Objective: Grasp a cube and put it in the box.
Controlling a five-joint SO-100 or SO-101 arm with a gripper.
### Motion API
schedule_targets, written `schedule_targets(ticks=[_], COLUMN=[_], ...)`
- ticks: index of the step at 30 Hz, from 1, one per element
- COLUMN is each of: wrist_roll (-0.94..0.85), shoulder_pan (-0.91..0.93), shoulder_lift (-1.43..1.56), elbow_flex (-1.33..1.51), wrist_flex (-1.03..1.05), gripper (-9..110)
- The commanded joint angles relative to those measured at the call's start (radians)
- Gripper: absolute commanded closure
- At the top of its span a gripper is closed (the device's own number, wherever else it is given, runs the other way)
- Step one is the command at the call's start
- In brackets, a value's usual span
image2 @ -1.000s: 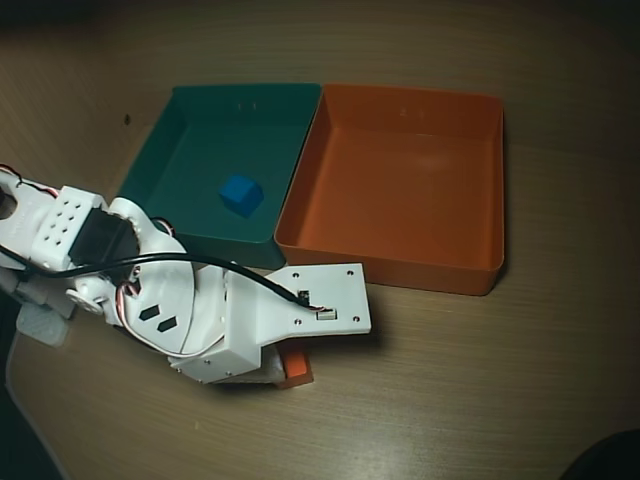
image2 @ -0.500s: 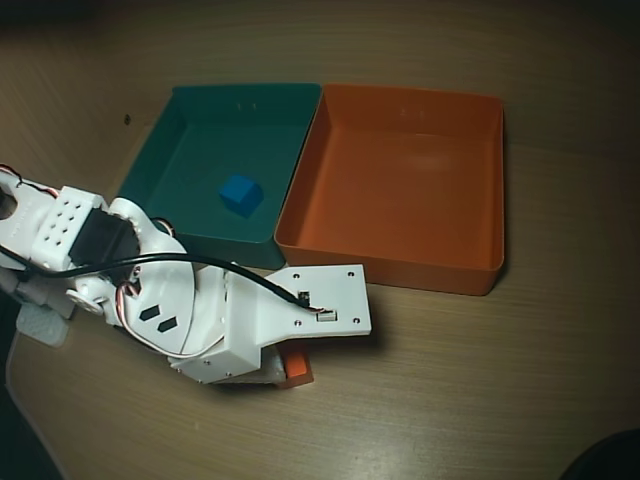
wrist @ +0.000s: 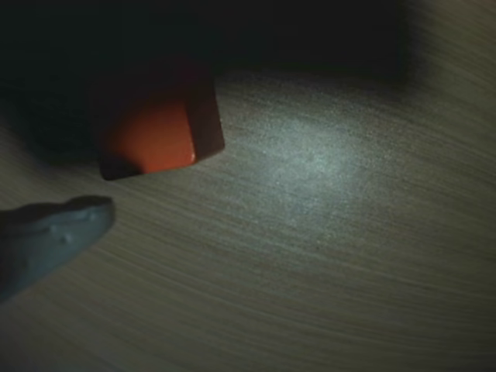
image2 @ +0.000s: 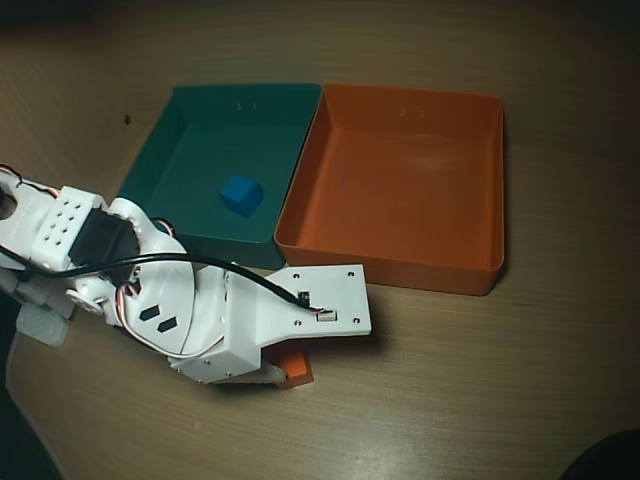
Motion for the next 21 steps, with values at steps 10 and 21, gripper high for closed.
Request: schedule_targets(ticks=[10, 21], wrist_roll=[-0.012, -0.015], shoulder_pan=[0.002, 0.023], shoulder_lift=[0.029, -0.046], elbow_flex=[-0.032, -0.069], wrist_flex=[-0.015, -0.017], gripper=[52, 52])
